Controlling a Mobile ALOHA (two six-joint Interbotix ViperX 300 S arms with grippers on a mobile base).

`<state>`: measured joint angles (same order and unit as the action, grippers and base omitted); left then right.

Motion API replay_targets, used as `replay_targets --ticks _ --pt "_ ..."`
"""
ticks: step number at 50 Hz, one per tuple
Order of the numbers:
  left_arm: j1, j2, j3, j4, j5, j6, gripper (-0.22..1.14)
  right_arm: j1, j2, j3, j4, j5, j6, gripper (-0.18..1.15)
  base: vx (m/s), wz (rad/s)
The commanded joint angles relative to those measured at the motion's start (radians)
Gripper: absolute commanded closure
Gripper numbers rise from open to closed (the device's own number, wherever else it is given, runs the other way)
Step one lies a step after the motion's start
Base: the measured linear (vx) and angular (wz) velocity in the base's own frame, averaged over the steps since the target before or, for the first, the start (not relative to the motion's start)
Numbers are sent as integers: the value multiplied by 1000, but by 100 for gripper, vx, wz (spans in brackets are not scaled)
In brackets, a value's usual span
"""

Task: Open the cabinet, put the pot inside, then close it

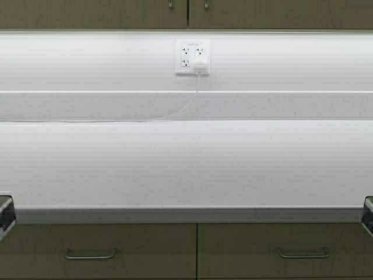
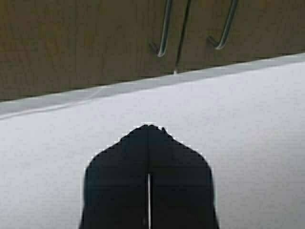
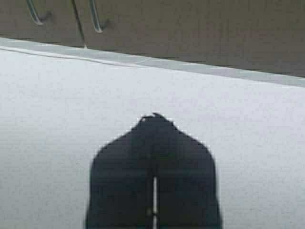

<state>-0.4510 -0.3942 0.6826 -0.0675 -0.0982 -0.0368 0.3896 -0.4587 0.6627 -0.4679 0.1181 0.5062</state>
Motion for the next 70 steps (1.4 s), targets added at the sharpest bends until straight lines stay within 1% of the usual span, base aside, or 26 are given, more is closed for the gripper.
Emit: replay_targets --ticks 1,70 --pt "-2 -11 -8 0 -6 0 88 0 -14 -9 -2 -3 -2 91 0 0" --pt "-2 -14 17 0 -6 2 88 0 -14 3 -2 -3 -2 91 0 0"
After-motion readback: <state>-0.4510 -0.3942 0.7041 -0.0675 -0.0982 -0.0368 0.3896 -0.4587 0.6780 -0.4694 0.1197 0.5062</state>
